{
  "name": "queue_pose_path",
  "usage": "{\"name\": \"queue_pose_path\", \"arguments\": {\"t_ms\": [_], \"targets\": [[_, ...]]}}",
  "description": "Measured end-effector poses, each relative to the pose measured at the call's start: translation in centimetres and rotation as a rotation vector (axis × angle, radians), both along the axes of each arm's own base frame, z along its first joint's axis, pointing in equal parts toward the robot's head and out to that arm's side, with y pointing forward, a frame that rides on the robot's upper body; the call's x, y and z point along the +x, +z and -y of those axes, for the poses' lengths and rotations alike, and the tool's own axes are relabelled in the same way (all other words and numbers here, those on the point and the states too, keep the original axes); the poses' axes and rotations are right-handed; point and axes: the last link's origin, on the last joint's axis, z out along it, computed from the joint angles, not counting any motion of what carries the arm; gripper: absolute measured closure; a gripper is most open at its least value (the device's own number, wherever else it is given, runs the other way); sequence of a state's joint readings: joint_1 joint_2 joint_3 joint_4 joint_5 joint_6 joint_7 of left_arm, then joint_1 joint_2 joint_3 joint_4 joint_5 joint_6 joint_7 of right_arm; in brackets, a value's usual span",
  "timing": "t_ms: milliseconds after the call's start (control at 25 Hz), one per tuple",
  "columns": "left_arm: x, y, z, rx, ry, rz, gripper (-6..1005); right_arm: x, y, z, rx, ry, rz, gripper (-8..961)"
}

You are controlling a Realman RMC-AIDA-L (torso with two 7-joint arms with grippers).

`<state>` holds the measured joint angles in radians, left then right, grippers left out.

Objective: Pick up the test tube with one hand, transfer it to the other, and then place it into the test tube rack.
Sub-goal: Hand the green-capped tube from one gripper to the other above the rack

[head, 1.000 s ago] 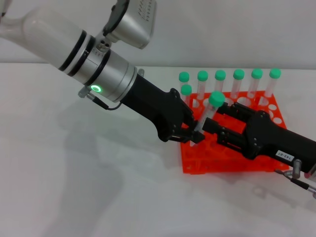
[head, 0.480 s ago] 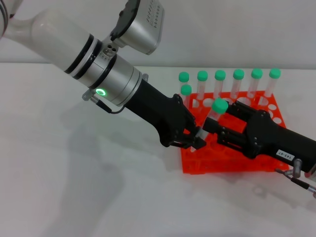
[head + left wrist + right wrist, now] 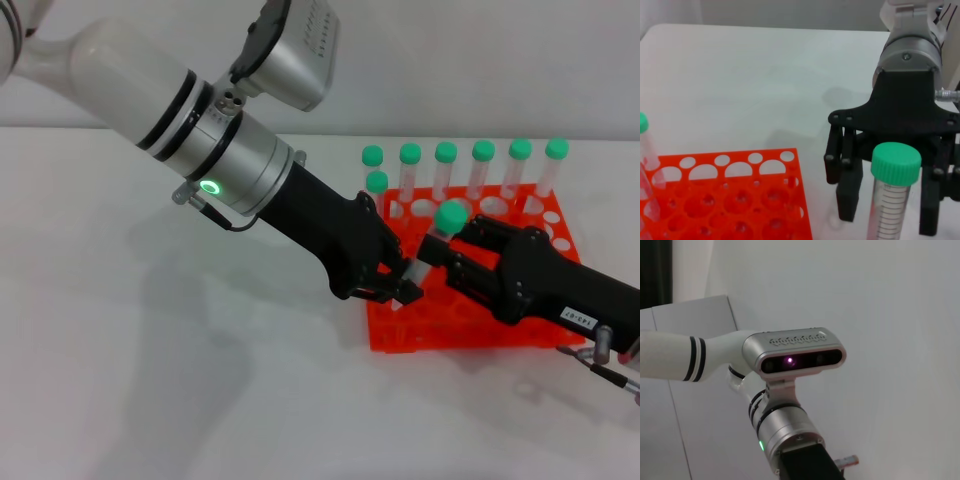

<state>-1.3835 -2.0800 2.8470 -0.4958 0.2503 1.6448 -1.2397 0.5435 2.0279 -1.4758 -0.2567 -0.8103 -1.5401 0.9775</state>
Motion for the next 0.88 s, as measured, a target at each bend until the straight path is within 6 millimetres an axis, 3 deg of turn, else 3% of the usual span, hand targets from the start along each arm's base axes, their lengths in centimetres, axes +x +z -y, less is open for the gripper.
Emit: {"name": "queue_pose_path", "arguments": {"t_ms": [880], "targets": [[0.28, -0.70, 0.02, -0.008, 0.013, -0.009, 790, 0.16, -0.08, 0.23, -0.002, -0.002, 0.001, 729]]}}
